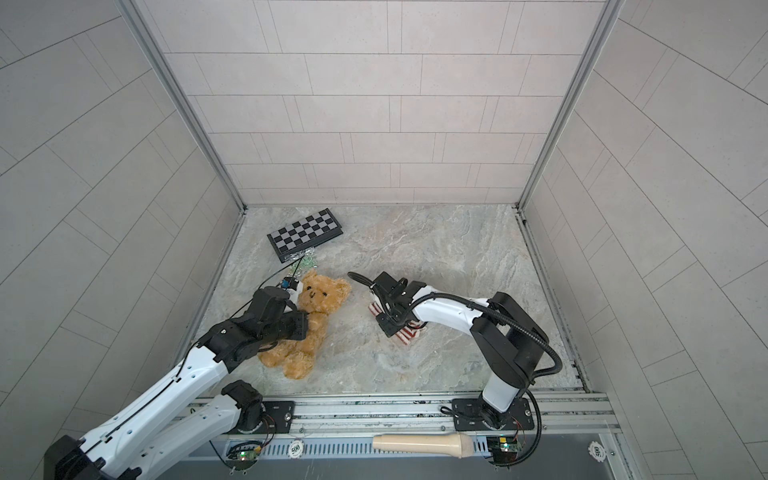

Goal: Dress the teddy bear

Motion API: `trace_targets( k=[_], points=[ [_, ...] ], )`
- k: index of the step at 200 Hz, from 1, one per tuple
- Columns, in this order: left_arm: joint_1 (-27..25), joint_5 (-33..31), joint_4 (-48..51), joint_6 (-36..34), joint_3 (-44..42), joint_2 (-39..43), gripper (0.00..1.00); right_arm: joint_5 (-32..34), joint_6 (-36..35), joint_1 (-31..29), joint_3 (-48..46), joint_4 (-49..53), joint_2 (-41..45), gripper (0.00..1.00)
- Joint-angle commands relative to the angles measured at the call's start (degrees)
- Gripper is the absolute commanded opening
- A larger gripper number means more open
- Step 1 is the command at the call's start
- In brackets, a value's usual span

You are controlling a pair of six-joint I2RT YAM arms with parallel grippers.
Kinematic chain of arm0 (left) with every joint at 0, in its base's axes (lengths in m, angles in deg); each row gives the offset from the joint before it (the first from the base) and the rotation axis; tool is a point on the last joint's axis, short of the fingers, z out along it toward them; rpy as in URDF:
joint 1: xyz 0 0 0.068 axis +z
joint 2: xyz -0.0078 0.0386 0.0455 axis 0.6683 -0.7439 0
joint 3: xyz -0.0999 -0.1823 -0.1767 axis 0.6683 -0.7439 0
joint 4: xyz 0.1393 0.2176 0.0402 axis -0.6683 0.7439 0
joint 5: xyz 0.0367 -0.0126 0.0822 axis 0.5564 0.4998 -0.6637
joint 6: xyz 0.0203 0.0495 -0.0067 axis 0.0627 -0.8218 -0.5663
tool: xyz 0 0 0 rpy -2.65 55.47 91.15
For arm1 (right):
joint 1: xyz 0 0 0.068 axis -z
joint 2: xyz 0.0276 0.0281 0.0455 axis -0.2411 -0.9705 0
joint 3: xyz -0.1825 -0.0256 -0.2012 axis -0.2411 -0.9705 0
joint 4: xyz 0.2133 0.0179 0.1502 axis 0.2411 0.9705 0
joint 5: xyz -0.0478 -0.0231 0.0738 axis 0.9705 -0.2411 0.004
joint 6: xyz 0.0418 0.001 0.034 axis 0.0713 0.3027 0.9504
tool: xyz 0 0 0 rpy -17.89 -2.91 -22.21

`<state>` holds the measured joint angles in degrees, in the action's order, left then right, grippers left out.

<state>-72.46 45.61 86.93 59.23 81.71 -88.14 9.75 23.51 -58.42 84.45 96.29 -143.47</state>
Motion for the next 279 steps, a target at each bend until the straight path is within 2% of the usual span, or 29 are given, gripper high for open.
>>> trace_targets(
  k=[1,26,79,139,203,246,279],
  points=[
    [-1.7,-1.4,3.7,-1.5,3.7,2.3,0.10,1.0,-1.3,0.9,-1.6,-1.9,3.3,0.00],
    [-5.4,-1.8,5.9,-0.8,4.6,2.7,0.09,1.6,-2.7,1.3,-2.3,-2.9,5.5,0.00],
    [-18.4,-4.7,9.9,4.0,5.0,1.0,0.05,0.8,-4.7,1.9,-4.9,-6.5,9.4,0.00],
    [-29.8,1.9,7.7,1.5,4.7,-4.3,0.00,-2.0,-5.0,1.9,-11.9,-14.6,15.3,0.00],
    [-32.0,7.9,-5.6,-2.1,1.3,-10.6,0.00,-4.6,-4.5,1.9,-16.5,-19.1,19.9,0.00],
    [-32.4,9.0,-7.1,-3.4,1.1,-15.8,0.00,-6.9,-5.9,1.9,-21.6,-24.8,23.0,0.00],
    [-32.4,10.8,-7.8,-3.6,0.5,-16.7,0.00,-7.8,-6.0,1.9,-24.7,-27.4,24.7,0.00]
  ],
)
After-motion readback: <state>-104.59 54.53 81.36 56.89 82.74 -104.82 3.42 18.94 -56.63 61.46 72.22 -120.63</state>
